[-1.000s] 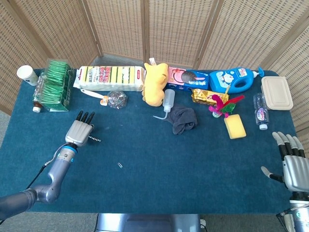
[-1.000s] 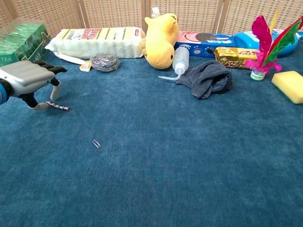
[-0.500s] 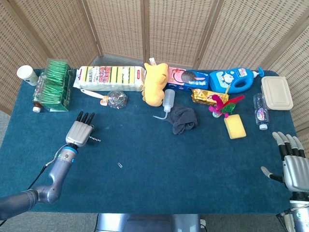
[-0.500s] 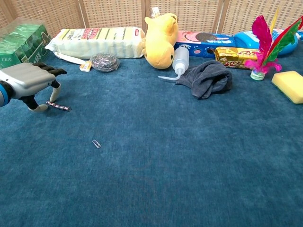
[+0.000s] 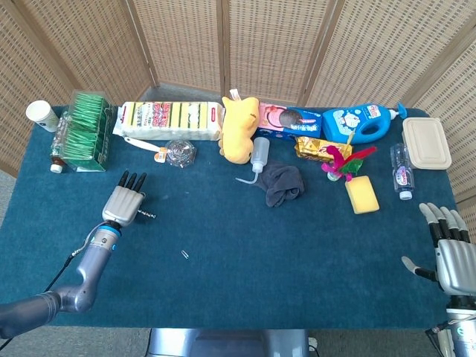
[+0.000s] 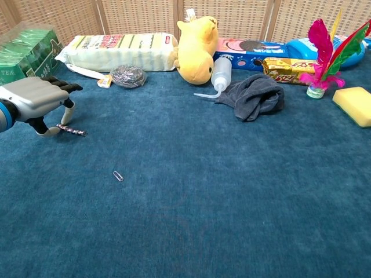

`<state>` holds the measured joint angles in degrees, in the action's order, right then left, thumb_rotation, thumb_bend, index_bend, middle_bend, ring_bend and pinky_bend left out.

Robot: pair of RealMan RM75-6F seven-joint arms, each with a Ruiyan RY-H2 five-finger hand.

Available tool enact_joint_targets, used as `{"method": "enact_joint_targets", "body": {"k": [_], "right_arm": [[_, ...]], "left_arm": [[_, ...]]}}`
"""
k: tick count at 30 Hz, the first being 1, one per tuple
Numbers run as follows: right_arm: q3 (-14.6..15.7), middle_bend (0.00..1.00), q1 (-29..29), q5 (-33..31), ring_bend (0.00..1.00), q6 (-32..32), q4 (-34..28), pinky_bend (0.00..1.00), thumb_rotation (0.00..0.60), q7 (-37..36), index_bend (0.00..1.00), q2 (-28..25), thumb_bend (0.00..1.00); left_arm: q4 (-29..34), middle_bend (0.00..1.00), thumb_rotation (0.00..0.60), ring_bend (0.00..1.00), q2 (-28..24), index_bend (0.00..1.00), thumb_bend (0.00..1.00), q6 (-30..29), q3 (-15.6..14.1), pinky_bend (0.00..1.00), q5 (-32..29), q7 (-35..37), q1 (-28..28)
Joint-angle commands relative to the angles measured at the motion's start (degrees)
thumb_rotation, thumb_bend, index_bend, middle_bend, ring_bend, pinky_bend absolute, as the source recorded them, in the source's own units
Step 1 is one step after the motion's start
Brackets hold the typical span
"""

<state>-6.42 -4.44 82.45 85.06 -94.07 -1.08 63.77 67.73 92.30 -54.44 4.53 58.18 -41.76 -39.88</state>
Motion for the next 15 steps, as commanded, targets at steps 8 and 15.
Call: {"method": "enact_joint_targets", "body": {"k": [8,15], "right_arm": [[0.05,0.0,-0.05,0.06,0.0,-0.18,-0.1,0.0,0.6,-0.42,0.0,-0.17,0.0],[0.09,0.0,-0.01,0.21,0.0,-0.1,-0.17,0.0,0.6,-0.75,0.0,-0.29,0.0]], "left_arm": [[-0.32,0.0,0.6,0.0,0.51,0.5,0.67,-0.38,0.06,0.0,-0.17,-0.54,-0.08],[-0.69,0.0,0.6,0.0,0.92,0.52,0.68,-0.69,0.05,0.0,-0.07,-0.74,-0.06]]}}
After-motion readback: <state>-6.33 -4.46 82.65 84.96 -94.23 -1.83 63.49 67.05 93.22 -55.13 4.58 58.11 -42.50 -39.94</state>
